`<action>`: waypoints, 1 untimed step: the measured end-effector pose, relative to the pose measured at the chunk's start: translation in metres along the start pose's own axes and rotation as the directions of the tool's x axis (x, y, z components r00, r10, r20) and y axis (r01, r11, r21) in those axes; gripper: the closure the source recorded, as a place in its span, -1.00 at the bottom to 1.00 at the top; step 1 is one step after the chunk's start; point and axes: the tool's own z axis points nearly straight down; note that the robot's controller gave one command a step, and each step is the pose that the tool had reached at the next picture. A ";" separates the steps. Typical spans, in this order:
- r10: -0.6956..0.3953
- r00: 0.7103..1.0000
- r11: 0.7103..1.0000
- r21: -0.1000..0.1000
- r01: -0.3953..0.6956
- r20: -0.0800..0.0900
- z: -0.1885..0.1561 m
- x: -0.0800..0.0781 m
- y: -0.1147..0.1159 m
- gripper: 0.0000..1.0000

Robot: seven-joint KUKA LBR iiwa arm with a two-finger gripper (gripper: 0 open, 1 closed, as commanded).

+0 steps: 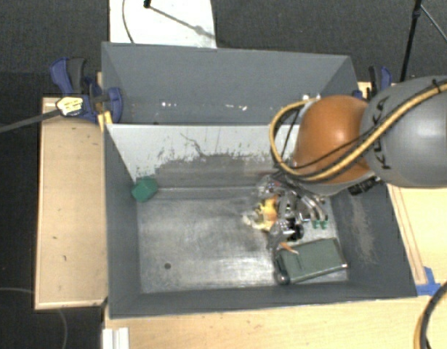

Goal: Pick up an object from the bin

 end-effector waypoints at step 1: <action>-0.257 0.966 0.966 -0.020 0.257 -0.017 0.026 -0.026 -0.029 1.00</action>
Offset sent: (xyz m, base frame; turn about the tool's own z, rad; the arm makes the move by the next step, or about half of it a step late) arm 0.0000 0.0000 0.0000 0.0000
